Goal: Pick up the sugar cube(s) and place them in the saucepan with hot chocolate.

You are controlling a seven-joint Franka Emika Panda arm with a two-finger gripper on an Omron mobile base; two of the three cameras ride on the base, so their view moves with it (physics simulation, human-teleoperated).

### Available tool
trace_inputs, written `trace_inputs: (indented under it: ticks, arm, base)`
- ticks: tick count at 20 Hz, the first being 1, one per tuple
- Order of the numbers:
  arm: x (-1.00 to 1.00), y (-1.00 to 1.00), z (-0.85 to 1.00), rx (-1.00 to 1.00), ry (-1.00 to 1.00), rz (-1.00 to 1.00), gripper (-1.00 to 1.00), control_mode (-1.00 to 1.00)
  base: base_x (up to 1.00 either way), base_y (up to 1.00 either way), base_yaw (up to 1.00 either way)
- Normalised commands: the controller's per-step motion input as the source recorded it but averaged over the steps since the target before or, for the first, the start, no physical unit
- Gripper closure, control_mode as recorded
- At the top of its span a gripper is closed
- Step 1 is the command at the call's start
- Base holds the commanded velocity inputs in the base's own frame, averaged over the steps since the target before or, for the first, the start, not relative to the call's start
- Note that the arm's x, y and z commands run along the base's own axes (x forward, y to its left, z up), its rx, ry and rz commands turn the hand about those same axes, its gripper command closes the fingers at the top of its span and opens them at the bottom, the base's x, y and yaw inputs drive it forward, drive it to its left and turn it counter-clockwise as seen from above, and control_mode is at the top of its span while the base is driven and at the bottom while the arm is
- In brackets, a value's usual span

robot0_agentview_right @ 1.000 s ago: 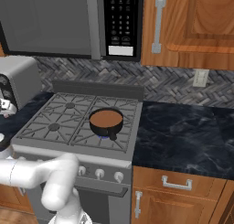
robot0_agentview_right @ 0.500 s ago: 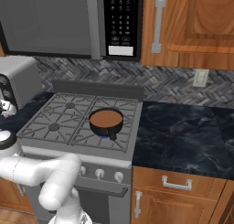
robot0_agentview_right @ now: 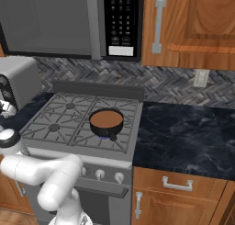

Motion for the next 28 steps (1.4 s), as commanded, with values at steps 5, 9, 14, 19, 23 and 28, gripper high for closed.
trace_inputs:
  ticks: [5, 9, 14, 19, 23, 28]
  arm:
    - [0.0, 0.0, -0.17, 0.0, 0.0, 0.0, -1.0, -1.0]
    - [0.0, 0.0, -0.14, 0.0, 0.0, 0.0, -1.0, -1.0]
    - [0.0, 0.0, -0.16, 0.0, 0.0, 0.0, 1.0, -1.0]
    - [0.0, 0.0, -0.13, 0.0, 0.0, 0.0, 1.0, -1.0]
    - [0.0, 0.0, -0.14, 0.0, 0.0, 0.0, 1.0, -1.0]
    - [0.0, 0.0, -0.06, 0.0, 0.0, 0.0, 1.0, -1.0]
  base:
    - [0.0, 0.0, 0.0]
    - [0.0, 0.0, 0.0]
    - [0.0, 0.0, 0.0]
    - [0.0, 0.0, 0.0]
    - [0.0, 0.0, 0.0]
    - [0.0, 0.0, 0.0]
